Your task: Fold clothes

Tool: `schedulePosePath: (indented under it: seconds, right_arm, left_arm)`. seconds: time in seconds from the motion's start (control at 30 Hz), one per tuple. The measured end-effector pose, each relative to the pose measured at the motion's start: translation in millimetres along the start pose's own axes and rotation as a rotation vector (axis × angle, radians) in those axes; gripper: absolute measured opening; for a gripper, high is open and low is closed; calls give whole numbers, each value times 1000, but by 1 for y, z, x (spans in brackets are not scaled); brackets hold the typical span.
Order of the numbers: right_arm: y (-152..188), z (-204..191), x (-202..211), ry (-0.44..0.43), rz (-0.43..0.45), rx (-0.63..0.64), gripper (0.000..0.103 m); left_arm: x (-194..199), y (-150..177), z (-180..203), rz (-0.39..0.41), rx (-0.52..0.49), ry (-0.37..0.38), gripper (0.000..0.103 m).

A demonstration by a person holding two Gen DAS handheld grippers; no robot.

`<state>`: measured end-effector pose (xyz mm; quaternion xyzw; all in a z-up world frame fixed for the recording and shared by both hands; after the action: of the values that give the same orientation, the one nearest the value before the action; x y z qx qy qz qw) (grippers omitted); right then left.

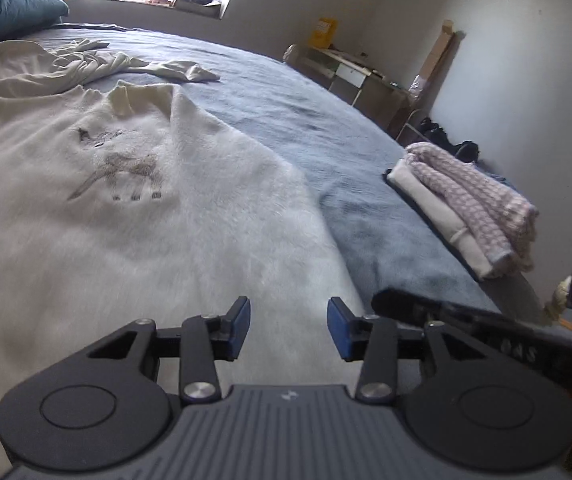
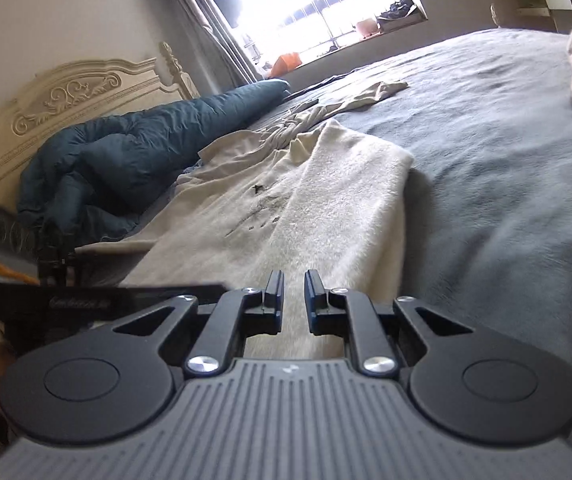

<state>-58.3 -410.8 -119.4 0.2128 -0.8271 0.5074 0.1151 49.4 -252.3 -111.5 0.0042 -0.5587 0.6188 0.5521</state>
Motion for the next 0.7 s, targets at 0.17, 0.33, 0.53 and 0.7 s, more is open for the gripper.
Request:
schedulePosePath:
  seconds: [0.17, 0.33, 0.53, 0.7]
  right_arm:
    - [-19, 25, -23, 11, 8, -72, 11]
    - [-41, 70, -49, 23, -5, -203, 11]
    - [-49, 94, -72, 37, -50, -213, 11]
    - [-52, 101, -85, 25, -65, -199, 11]
  left_arm:
    - [-42, -42, -21, -4, 19, -12, 44]
    - [-91, -96, -37, 12, -14, -57, 44]
    - [-155, -162, -65, 45, -79, -149, 44]
    - [-203, -195, -98, 46, -47, -172, 44]
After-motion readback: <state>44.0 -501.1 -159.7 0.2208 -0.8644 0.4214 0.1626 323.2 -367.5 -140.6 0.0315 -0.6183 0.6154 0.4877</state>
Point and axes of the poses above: each gripper's, at about its wrist camera, not at the fingertips, and x roughly against the way its jaws point, z to its right, y to its underside, the point moved 6 cm from there along -x, roughly the way its jaws point, and after that the axes turned 1 degree about x, right-handed, at the moved point
